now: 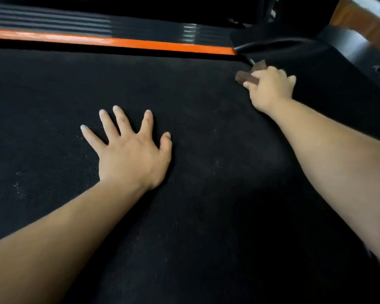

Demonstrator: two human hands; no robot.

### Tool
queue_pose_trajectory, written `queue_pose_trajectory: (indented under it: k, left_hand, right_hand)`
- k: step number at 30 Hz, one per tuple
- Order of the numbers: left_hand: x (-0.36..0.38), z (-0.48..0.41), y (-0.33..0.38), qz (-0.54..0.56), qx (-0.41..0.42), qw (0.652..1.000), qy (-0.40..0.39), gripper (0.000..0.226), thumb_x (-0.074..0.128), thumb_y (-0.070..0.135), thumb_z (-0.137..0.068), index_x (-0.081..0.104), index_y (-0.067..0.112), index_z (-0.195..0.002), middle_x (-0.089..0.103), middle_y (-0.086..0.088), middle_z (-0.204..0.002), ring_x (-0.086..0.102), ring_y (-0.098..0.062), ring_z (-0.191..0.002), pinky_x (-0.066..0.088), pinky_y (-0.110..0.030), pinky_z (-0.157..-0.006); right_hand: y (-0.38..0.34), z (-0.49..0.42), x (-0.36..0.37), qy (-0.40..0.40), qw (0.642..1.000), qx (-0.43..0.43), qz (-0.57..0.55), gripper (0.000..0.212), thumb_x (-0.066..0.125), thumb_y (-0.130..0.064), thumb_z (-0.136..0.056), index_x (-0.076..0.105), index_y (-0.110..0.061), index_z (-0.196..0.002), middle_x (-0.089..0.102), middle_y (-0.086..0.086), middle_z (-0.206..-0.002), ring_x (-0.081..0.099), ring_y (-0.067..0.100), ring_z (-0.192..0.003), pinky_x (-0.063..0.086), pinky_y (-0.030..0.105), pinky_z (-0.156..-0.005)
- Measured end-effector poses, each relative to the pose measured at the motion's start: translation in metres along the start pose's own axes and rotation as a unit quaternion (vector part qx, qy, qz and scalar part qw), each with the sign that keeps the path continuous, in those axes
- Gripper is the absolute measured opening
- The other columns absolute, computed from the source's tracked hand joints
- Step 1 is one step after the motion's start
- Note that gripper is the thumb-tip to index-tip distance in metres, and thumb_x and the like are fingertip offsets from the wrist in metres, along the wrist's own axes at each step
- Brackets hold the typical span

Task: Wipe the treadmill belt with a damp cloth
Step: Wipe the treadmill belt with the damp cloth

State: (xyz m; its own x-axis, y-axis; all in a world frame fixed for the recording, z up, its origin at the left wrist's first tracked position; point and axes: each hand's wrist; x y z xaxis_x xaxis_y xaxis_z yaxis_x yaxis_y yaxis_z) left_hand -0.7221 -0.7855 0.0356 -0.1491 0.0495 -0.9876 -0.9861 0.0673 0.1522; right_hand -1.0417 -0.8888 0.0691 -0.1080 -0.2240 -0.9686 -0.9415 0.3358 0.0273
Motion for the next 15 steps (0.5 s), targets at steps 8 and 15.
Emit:
queue_pose_trajectory:
  k: [8,15]
  left_hand:
    - [-0.006,0.003,-0.002,0.004,0.021,1.0,-0.009,0.074,0.012,0.068,-0.097,0.015,0.033,-0.162,-0.001,-0.028,-0.168,-0.01,-0.048,-0.155,-0.009,-0.076,-0.116]
    - [-0.013,0.019,-0.019,0.038,0.083,0.995,-0.031,0.068,0.027,0.064,-0.1,0.024,0.032,-0.161,0.004,-0.02,-0.171,-0.006,-0.037,-0.158,-0.008,-0.065,-0.123]
  right_hand:
    - [0.044,0.211,-0.052,0.007,0.999,0.008,-0.047,0.02,0.055,-0.04,-0.099,0.073,-0.034,-0.106,0.059,0.003,-0.102,0.052,0.029,-0.098,0.027,0.041,-0.083]
    - [0.033,0.179,-0.046,0.009,0.999,0.033,-0.017,0.029,0.056,-0.042,-0.099,0.07,-0.026,-0.118,0.059,0.013,-0.117,0.053,0.038,-0.111,0.033,0.045,-0.092]
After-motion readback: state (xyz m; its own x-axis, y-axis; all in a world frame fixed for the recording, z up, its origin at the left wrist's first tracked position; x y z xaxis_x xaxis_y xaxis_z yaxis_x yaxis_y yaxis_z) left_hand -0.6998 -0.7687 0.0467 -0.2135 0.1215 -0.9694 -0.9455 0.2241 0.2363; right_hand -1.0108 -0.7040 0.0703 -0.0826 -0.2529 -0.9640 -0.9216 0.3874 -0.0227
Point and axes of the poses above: each hand's wrist, its own z-axis away from the middle knuckle, its own x-axis out of the palm, y = z × x
